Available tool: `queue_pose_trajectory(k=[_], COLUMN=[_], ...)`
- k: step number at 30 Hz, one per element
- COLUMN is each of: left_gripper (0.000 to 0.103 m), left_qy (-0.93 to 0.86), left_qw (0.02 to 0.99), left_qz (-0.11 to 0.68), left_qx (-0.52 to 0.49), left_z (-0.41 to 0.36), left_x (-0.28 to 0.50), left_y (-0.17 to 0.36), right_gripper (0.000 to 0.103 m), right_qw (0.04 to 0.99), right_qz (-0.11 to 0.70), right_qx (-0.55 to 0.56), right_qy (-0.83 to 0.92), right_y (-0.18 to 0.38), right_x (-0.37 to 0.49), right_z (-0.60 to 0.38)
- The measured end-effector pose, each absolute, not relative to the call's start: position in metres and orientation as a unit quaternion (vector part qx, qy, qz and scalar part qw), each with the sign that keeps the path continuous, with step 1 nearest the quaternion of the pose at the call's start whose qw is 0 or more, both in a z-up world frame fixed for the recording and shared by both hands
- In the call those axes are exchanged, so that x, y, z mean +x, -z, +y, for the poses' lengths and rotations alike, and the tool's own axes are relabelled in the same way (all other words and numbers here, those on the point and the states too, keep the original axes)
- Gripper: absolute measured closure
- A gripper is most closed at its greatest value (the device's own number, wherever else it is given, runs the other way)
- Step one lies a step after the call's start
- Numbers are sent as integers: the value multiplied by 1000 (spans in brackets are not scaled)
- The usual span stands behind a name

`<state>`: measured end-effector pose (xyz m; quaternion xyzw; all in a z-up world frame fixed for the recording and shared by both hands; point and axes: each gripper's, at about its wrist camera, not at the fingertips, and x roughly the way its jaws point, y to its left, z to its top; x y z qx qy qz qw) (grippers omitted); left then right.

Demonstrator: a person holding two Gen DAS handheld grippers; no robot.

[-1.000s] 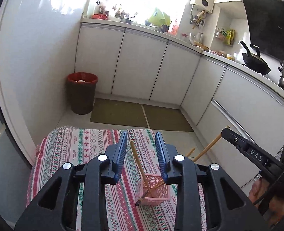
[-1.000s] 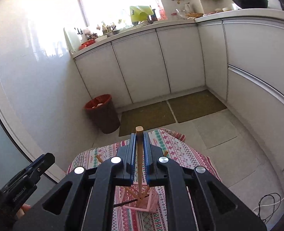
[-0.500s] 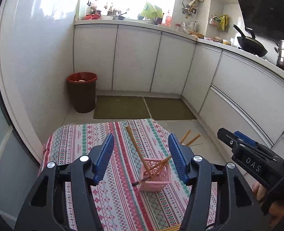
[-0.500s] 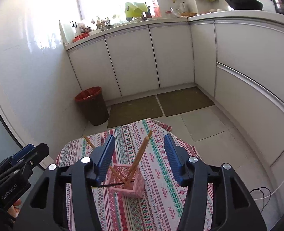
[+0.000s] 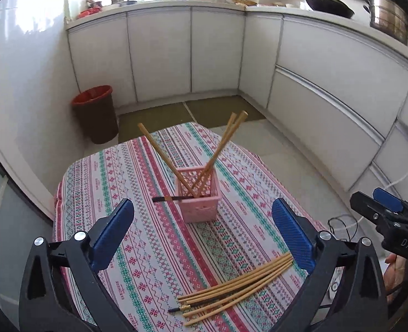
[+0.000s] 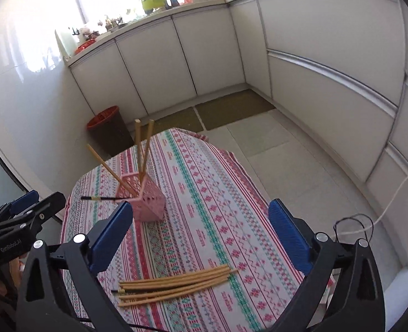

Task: Organize utensils
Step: 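Lower the left tool back to the bundle and grasp a stick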

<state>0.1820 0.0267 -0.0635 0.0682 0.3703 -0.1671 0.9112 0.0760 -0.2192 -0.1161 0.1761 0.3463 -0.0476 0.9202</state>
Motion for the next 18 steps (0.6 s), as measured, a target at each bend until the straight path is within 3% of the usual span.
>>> queue_pose_trajectory(k=[9,18], left_gripper=[7,13], left_qy=[252,255], left_qw=[816,696], left_qz=[498,666], left_qx=[150,86], left_z=[-40,-79], left_x=[184,226], left_y=[135,237], right_gripper=[7,7], right_qw=[873,865], right_qz=[426,438], right_qx=[231,238], right_qy=[52,61], right_y=[173,185], right_x=[32,27], right_z=[-269,-281])
